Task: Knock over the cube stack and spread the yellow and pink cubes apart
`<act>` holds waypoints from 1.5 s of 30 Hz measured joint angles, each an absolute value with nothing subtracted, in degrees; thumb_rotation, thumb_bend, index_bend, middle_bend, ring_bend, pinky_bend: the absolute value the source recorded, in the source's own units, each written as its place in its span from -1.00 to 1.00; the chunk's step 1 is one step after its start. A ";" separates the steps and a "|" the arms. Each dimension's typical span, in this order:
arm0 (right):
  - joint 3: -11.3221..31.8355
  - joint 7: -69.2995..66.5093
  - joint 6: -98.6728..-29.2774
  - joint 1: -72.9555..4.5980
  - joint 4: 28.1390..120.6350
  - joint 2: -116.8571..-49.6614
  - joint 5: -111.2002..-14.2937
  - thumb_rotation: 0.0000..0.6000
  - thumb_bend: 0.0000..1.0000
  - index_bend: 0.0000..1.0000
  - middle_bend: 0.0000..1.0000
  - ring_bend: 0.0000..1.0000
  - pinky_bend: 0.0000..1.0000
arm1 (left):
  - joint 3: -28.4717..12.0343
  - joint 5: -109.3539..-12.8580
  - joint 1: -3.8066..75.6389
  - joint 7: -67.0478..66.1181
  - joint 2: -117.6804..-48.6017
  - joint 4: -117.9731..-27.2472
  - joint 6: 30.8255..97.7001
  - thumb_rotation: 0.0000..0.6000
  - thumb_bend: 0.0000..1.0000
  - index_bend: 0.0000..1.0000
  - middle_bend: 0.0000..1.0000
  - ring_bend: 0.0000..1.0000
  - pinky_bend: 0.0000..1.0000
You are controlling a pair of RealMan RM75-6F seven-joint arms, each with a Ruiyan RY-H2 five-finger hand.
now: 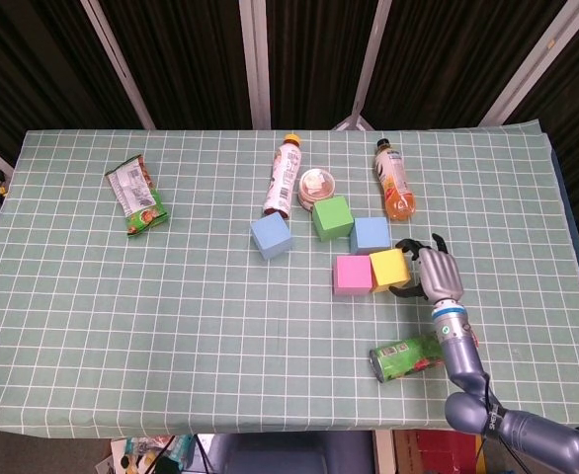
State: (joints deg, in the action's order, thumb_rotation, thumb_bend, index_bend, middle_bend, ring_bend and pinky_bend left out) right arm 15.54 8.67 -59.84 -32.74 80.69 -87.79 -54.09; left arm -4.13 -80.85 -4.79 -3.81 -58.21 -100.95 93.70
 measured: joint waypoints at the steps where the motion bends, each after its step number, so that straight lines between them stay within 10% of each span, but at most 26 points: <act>1: 15.50 8.65 -59.97 -32.73 80.73 -87.81 -54.40 1.00 -0.82 -0.30 -0.21 -0.04 -0.92 | -4.14 -80.87 -4.82 -3.69 -58.17 -100.93 93.74 1.00 -0.70 -0.65 -0.94 -1.00 -1.00; 23: 16.75 10.22 -65.24 -31.64 86.60 -84.63 -57.97 1.00 -0.69 -0.13 0.02 0.21 -0.80 | -4.09 -80.76 -4.76 -3.37 -57.99 -100.92 93.43 1.00 -0.70 -0.65 -0.94 -1.00 -1.00; 45: 23.09 26.91 -71.10 -37.88 115.46 -79.56 -50.19 1.00 -0.69 -0.13 0.02 0.21 -0.78 | -4.11 -80.71 -4.90 -1.66 -57.45 -100.66 93.37 1.00 -0.70 -0.65 -0.94 -1.00 -1.00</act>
State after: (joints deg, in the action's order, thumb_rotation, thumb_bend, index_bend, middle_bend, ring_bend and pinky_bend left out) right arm 23.09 26.91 -71.10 -37.88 115.46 -79.56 -50.19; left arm -4.11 -80.71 -4.90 -1.66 -57.45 -100.66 93.37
